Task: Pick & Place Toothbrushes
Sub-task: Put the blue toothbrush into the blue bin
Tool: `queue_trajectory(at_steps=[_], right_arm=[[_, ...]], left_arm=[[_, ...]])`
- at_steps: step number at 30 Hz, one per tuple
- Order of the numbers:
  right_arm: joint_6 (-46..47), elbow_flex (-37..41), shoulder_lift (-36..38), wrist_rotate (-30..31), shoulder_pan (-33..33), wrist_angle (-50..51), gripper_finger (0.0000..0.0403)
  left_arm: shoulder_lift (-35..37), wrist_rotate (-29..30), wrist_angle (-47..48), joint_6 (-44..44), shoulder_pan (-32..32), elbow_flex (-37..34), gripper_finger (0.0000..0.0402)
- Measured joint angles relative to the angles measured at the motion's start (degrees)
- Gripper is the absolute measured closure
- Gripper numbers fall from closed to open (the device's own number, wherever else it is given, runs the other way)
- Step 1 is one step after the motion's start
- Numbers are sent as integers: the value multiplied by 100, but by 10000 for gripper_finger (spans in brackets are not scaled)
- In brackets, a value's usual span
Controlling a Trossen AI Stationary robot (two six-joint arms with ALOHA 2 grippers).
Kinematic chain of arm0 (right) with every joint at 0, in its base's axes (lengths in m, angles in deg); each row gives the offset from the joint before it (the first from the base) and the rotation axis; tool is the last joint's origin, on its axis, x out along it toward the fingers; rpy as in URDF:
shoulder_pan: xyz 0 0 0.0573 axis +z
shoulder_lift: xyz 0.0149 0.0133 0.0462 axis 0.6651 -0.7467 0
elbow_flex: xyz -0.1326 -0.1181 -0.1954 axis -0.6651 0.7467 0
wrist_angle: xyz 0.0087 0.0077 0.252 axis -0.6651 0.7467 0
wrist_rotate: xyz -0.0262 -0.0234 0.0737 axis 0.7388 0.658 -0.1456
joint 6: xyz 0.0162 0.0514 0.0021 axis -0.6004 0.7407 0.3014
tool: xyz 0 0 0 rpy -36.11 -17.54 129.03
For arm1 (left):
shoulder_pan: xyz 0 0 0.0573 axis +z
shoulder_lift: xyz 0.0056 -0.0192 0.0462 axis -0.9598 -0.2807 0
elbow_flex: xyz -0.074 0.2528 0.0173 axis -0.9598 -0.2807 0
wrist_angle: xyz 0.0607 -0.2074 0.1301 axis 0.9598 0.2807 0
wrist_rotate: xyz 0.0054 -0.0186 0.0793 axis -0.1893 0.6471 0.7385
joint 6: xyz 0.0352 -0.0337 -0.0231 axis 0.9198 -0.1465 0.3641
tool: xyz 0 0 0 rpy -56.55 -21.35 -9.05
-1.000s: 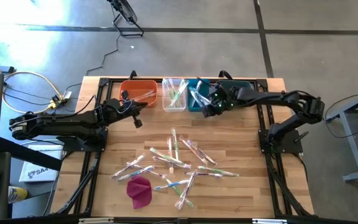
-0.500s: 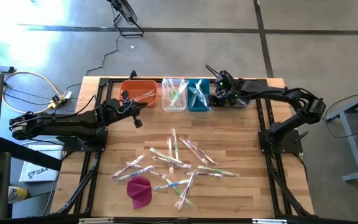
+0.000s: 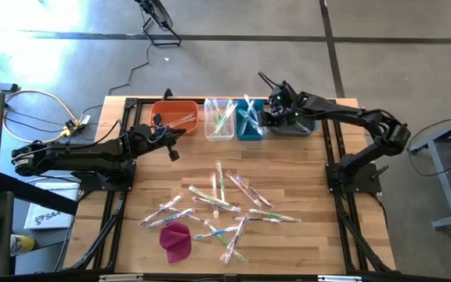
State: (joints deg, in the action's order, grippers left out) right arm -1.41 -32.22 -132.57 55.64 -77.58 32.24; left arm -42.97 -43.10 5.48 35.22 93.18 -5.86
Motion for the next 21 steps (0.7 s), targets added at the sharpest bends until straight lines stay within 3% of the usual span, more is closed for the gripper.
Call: queue_trajectory(at_steps=[12, 21], right_arm=[[-366, -944, -1096, -173, 104, 1100, 383], [-438, -1053, -1183, -99, 86, 1322, 376]], left_arm=[[2, 2, 2, 0, -2, 0, 392], [2, 1, 4, 42, -2, 0, 392]])
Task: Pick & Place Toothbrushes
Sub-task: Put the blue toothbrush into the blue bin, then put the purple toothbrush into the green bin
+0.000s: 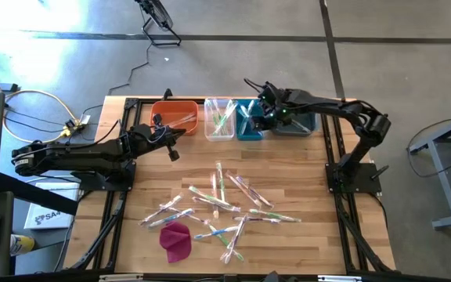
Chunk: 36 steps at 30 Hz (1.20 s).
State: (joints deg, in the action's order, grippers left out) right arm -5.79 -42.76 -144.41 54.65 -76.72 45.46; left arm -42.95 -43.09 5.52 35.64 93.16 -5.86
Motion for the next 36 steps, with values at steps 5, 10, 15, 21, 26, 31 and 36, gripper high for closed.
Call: queue_trajectory(at_steps=[5, 10, 15, 21, 26, 31, 36], right_arm=[[-55, 0, 0, 107, 4, -35, 354], [-329, 0, 2, 240, 4, -41, 319], [-313, 2, 2, 12, 0, -226, 285], [-314, 4, 247, -957, -33, -697, 282], [-1016, 7, 674, -1218, 87, -723, 307], [-1980, 9, 1026, -752, 542, -417, 350], [-2535, 11, 1282, -341, 1064, 1, 393]], left_arm=[[0, -1, 0, 4, 0, 0, 392], [0, 1, 2, 4, 2, 0, 392], [-2, 1, 2, 4, 2, 0, 392], [-2, -1, 2, 4, 1, 0, 392], [0, -1, 4, 4, 2, 0, 392], [-2, 0, 4, 4, 1, 0, 392], [-1, -1, 5, 4, 2, 0, 392]])
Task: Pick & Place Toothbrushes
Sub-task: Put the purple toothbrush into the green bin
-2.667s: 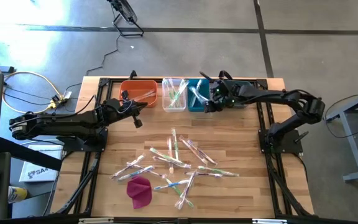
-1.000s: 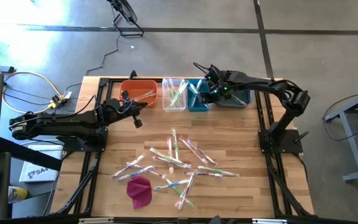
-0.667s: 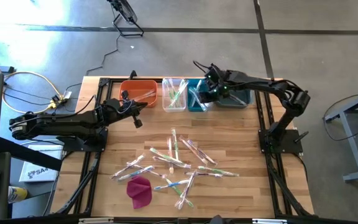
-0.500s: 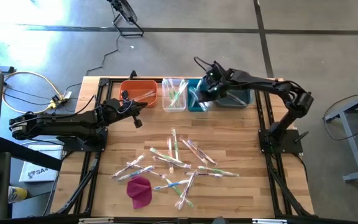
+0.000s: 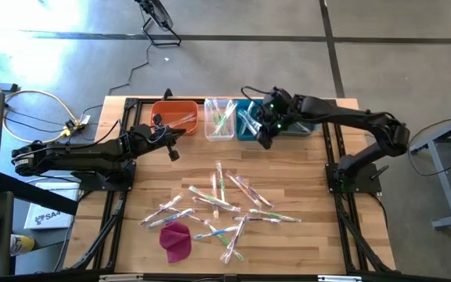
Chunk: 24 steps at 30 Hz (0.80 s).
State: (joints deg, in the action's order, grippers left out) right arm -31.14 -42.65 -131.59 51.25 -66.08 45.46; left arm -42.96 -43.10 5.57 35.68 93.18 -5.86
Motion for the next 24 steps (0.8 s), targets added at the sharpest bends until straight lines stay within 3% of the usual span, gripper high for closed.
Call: queue_trajectory(at_steps=[14, 20, 24], right_arm=[[83, 67, 174, 1123, 1753, -135, 400], [234, 457, 227, 1265, 2258, -720, 399], [447, 1051, 240, 1365, 2402, -1655, 399]], left_arm=[[-1, 1, 55, -46, -1, 0, 392], [1, 0, 248, -82, -2, 0, 392], [1, -2, 332, -218, -2, 0, 392]])
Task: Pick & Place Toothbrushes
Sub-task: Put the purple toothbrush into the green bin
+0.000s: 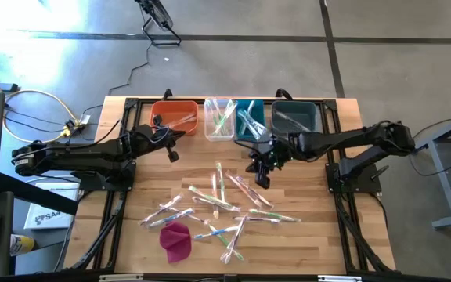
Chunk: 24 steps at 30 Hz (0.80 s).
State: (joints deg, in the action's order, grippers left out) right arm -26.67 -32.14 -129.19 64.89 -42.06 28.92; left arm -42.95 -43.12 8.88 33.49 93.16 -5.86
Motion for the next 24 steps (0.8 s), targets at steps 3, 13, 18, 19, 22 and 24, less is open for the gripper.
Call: queue_trajectory(at_steps=[3, 13, 18, 19, 22, 24], right_arm=[[319, 427, -2, -2, 5, -583, 399], [1183, 900, -7, 887, 401, -926, 399], [1497, 901, -7, 1672, 777, -952, 399], [1575, 901, -7, 1839, 852, -952, 399], [1738, 896, -7, 2275, 1066, -949, 400], [1860, 858, -7, 2455, 1187, -920, 399]], left_arm=[[0, -36, 19, -68, 0, 0, 392], [0, -55, 16, -131, 2, 0, 392], [0, -57, 16, -134, 2, 0, 392], [0, -57, 16, -136, 2, 0, 392], [0, -59, 16, -140, 0, 0, 392], [0, -59, 12, -140, 0, 0, 392]])
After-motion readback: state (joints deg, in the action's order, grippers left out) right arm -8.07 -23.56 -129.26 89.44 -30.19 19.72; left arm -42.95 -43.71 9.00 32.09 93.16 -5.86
